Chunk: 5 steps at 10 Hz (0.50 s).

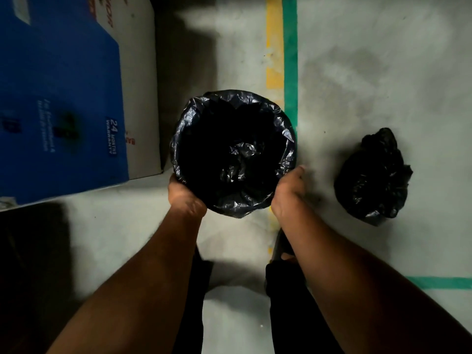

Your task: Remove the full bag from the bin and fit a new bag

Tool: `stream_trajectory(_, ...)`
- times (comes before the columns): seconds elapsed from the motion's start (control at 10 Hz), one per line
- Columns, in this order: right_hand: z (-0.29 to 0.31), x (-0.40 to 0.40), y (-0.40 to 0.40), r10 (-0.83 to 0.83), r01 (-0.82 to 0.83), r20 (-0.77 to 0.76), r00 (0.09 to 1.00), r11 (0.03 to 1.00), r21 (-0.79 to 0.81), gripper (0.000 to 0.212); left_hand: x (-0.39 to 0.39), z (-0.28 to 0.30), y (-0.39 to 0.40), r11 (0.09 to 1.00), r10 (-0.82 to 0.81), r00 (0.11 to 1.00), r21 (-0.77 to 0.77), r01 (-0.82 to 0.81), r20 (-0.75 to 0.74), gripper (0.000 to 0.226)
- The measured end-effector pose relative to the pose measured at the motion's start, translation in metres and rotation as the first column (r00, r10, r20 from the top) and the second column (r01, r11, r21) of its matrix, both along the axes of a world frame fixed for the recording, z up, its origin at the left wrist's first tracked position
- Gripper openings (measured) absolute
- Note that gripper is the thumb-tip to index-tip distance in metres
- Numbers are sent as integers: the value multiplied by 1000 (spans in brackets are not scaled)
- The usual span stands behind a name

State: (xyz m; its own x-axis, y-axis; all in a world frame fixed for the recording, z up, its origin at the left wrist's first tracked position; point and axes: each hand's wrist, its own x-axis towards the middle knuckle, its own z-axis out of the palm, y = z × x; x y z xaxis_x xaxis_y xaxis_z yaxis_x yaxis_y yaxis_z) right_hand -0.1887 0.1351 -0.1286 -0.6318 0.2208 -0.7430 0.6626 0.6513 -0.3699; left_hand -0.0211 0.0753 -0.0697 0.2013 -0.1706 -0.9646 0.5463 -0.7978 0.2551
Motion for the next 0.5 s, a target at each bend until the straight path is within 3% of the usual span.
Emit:
stream_trajectory(0.1,0,-3,8,68,-65,48,997,996,-57,83,12,-8,6,998,-58,998,15,57,35,25)
stream_trajectory(0.2,7,-11,18,261,-260,32,965,965,-27,88,28,-5,10,991,-122,984,63,114,134,44)
stream_trajectory(0.3,48,-10,18,554,-555,-147,819,831,40,44,35,15,18,981,-180,941,-15,193,286,42)
stream_trajectory(0.4,91,-3,23,744,-747,-256,617,656,107,30,36,44,24,902,-365,816,-48,430,448,42)
stream_trajectory(0.5,138,11,43,877,-885,-331,349,424,192,39,41,95,51,569,-611,453,-38,822,649,49)
